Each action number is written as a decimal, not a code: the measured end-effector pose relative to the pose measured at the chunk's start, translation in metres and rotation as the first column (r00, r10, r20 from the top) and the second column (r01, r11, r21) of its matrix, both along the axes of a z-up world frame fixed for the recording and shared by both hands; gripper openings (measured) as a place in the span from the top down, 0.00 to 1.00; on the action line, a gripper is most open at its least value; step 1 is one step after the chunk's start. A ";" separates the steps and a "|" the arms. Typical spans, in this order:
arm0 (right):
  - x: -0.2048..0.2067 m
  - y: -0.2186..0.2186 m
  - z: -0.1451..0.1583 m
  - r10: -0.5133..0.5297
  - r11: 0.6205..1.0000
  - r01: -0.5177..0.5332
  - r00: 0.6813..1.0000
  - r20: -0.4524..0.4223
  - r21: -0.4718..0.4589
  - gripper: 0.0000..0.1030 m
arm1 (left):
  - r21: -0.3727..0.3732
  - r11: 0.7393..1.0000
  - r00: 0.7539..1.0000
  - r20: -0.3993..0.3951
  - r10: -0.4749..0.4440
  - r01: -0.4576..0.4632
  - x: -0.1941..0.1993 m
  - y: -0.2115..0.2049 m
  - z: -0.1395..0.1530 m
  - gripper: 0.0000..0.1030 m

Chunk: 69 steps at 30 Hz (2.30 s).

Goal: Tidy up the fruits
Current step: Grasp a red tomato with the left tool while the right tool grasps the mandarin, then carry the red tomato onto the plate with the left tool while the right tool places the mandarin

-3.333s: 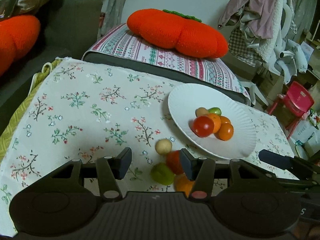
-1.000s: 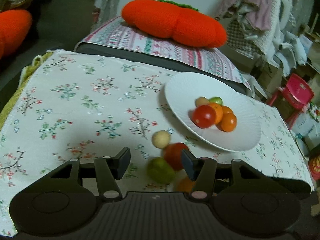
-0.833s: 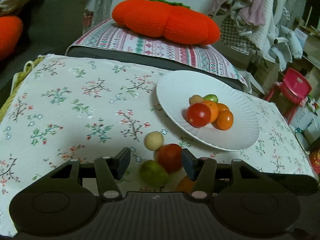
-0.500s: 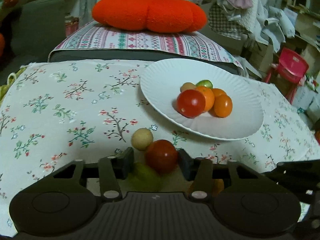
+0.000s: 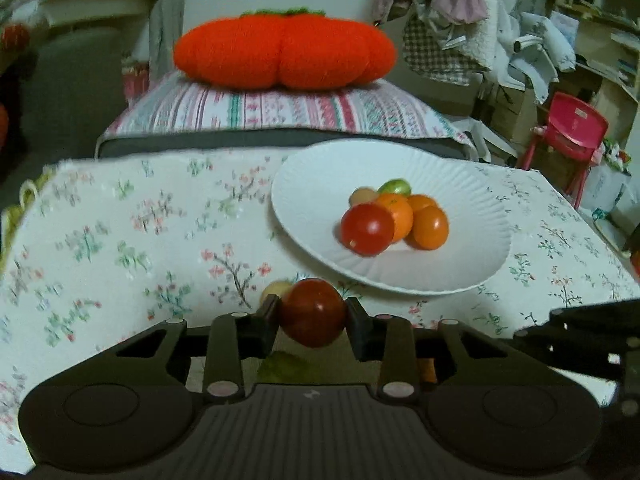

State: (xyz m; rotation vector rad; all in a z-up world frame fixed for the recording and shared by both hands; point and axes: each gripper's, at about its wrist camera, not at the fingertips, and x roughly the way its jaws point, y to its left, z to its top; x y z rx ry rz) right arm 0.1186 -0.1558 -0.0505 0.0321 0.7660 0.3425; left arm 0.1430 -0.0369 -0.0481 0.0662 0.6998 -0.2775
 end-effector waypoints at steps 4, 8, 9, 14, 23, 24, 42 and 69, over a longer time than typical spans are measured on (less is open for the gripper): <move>-0.001 -0.006 0.005 -0.016 1.000 0.016 1.000 0.018 0.015 0.72 | 0.002 1.000 0.999 0.043 -0.016 0.015 -0.009 -0.002 0.013 0.75; -0.003 -0.015 0.014 -0.040 0.999 0.038 0.998 0.053 0.037 0.72 | -0.001 1.000 0.997 0.073 -0.023 0.023 -0.014 -0.005 0.021 0.74; -0.004 -0.018 0.016 -0.048 0.998 0.046 0.997 0.061 0.044 0.72 | -0.006 1.000 0.997 0.078 -0.023 0.023 -0.014 -0.006 0.023 0.74; -0.002 -0.031 0.018 -0.087 0.995 0.083 0.994 0.068 0.055 0.72 | -0.010 1.000 0.994 0.106 -0.027 0.029 -0.015 -0.009 0.027 0.74; 0.000 -0.043 0.020 -0.139 0.990 0.135 0.986 0.088 0.047 0.71 | 0.007 1.000 0.993 0.118 -0.024 0.023 -0.013 -0.015 0.026 0.74; 0.001 -0.045 0.020 -0.148 0.988 0.144 0.985 0.088 0.048 0.71 | 0.006 1.000 0.992 0.121 -0.027 0.026 -0.013 -0.016 0.026 0.74; 0.021 -0.067 0.010 -0.232 0.973 0.230 0.969 0.083 0.031 0.71 | -0.008 0.999 0.990 0.136 -0.040 0.041 0.009 -0.026 0.017 0.74; 0.030 -0.074 0.006 -0.279 0.960 0.281 0.949 0.143 0.010 0.52 | -0.041 0.995 0.988 0.127 -0.087 0.093 0.018 -0.032 0.002 0.62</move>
